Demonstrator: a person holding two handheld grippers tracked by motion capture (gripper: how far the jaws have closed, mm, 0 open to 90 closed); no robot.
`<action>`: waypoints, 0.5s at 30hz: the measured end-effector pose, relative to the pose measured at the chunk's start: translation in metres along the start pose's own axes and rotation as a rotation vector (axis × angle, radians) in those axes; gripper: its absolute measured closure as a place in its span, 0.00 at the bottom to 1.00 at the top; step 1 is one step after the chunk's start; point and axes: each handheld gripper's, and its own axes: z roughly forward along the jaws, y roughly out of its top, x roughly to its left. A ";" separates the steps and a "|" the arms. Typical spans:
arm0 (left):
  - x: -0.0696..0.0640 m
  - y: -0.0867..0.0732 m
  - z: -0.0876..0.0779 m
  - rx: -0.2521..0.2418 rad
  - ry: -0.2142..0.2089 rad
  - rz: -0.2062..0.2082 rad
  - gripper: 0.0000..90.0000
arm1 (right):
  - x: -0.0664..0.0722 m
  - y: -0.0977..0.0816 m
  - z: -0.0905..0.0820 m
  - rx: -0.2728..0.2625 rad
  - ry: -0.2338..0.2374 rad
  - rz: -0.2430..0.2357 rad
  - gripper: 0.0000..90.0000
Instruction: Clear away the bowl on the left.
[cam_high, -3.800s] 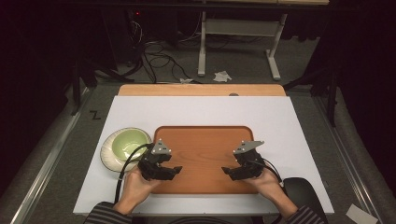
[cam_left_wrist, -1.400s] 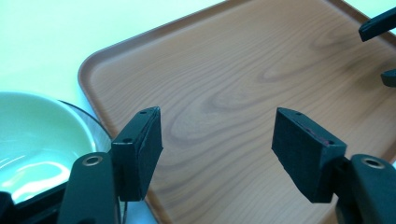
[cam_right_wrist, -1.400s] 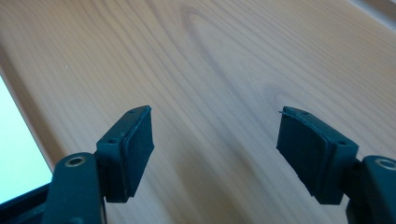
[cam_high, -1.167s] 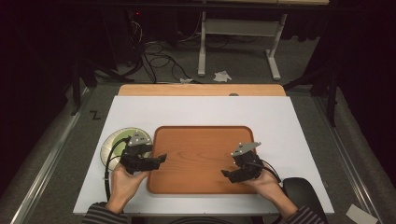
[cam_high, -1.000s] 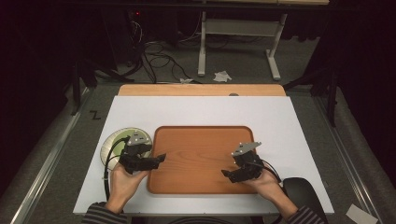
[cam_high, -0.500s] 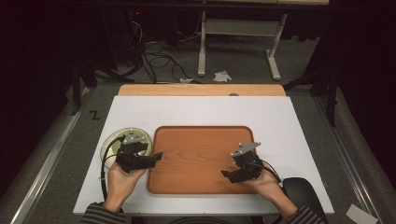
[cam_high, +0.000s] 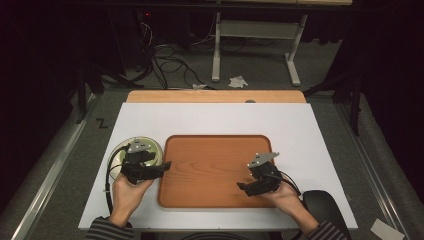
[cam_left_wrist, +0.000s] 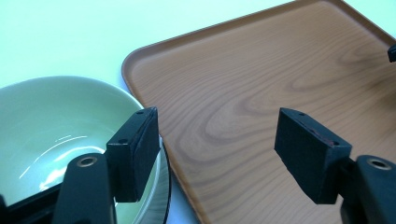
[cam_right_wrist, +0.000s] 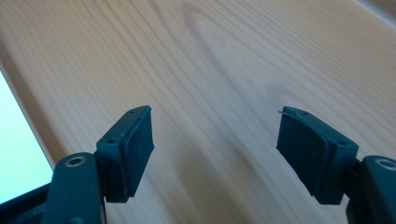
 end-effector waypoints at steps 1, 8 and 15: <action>0.000 0.000 0.000 0.000 0.000 -0.001 0.35 | 0.000 0.000 0.000 0.000 0.000 0.004 0.32; 0.004 0.000 -0.001 0.000 0.004 -0.012 0.35 | 0.000 0.000 0.000 0.003 0.001 0.000 0.32; 0.007 0.000 -0.002 0.003 0.017 -0.015 0.35 | 0.000 0.000 0.000 0.005 0.002 0.004 0.32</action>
